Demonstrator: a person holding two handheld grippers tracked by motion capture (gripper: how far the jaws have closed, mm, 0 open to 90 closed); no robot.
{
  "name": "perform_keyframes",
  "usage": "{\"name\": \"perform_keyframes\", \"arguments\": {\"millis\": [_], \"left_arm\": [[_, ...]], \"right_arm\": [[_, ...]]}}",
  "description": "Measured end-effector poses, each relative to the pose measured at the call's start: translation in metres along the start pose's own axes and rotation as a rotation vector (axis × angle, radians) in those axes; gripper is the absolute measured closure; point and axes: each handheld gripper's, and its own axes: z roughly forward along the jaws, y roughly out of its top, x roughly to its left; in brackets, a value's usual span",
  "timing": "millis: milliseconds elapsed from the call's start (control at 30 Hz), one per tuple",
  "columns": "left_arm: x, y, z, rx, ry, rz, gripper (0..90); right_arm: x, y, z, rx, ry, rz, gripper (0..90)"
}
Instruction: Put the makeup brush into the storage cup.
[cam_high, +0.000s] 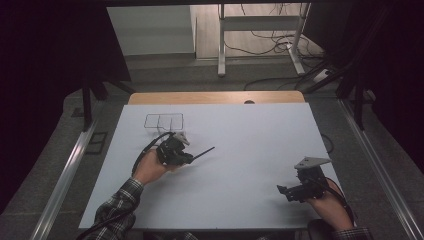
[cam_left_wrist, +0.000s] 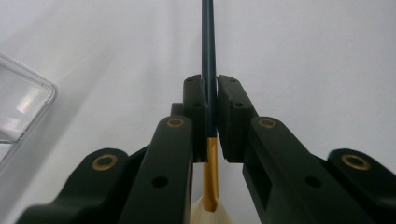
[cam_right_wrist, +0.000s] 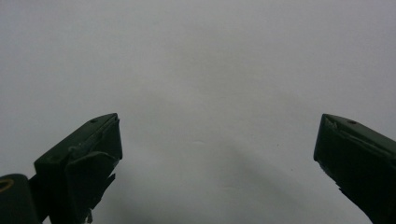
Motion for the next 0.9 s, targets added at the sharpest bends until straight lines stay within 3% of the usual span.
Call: {"name": "perform_keyframes", "arguments": {"millis": [633, 900], "left_arm": [[-0.017, -0.007, -0.011, -0.034, 0.011, 0.017, 83.0], [-0.027, -0.013, -0.016, -0.058, 0.003, 0.004, 83.1]], "right_arm": [[-0.001, 0.001, -0.001, -0.014, 0.004, 0.000, 0.2], [-0.001, 0.001, -0.002, -0.024, 0.004, 0.003, 0.1]]}}
